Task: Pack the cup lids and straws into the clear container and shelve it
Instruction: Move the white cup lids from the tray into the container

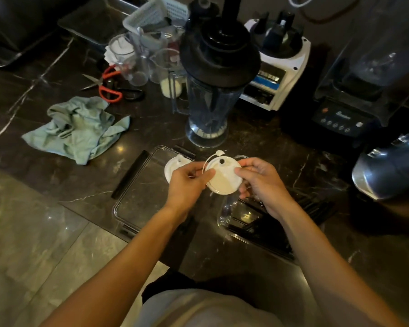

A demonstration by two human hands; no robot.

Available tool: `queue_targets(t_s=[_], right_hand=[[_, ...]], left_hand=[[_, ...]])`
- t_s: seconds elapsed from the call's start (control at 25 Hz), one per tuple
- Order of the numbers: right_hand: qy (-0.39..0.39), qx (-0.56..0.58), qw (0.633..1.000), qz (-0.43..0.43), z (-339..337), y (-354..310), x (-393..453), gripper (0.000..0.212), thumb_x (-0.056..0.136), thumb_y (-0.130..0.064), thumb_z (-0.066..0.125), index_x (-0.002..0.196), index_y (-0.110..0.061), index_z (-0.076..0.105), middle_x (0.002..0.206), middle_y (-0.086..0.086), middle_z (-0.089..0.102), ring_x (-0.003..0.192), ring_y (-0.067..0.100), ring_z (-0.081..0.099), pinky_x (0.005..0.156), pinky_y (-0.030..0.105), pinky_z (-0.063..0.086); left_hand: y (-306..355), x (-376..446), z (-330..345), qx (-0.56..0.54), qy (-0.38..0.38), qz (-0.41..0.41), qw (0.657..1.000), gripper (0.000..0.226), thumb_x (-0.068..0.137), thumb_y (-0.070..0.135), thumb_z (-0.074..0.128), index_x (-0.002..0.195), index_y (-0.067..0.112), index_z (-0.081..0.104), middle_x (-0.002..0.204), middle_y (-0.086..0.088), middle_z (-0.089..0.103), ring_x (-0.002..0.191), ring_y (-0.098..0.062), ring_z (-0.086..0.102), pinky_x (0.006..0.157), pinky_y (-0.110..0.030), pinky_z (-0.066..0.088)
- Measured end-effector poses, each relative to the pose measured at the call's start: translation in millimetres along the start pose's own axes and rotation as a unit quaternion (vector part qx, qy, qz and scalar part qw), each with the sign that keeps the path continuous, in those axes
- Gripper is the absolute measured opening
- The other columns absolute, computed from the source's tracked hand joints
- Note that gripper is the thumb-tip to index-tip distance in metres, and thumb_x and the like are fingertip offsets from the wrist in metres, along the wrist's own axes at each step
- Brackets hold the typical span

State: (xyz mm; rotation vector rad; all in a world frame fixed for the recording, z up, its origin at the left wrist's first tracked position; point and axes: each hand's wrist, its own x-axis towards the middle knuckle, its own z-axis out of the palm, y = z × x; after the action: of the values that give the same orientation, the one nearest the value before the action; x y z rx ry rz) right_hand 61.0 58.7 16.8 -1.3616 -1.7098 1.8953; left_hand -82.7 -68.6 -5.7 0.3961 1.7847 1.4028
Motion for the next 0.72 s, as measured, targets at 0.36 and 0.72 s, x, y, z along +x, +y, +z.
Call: queue_targets(t_s=[0.36,0.72], right_hand=[[-0.023,-0.130,0.991,0.020,81.7,3.8,62.5,0.010,0.098,-0.020,0.068,0.107,-0.016,0.064,0.092,0.004,0.070,0.070,0.010,0.063,0.062,0.031,0.059],[-0.015,-0.221,0.975,0.029,104.3,19.1,89.8,0.012,0.097,-0.026,0.069,0.106,-0.020,0.063,0.094,-0.005,0.066,0.083,0.016,0.068,0.072,0.043,0.064]], left_hand=[[-33.4,53.4,-64.2,0.050,0.119,-0.052,0.990,0.024,0.084,0.028,0.084,0.102,0.014,0.076,0.092,-0.001,0.073,0.084,-0.016,0.068,0.074,-0.031,0.055],[-51.7,78.4,-80.1,0.140,0.106,-0.072,0.982,0.017,0.086,0.030,0.080,0.097,0.019,0.071,0.088,0.004,0.072,0.083,-0.015,0.070,0.071,-0.032,0.057]])
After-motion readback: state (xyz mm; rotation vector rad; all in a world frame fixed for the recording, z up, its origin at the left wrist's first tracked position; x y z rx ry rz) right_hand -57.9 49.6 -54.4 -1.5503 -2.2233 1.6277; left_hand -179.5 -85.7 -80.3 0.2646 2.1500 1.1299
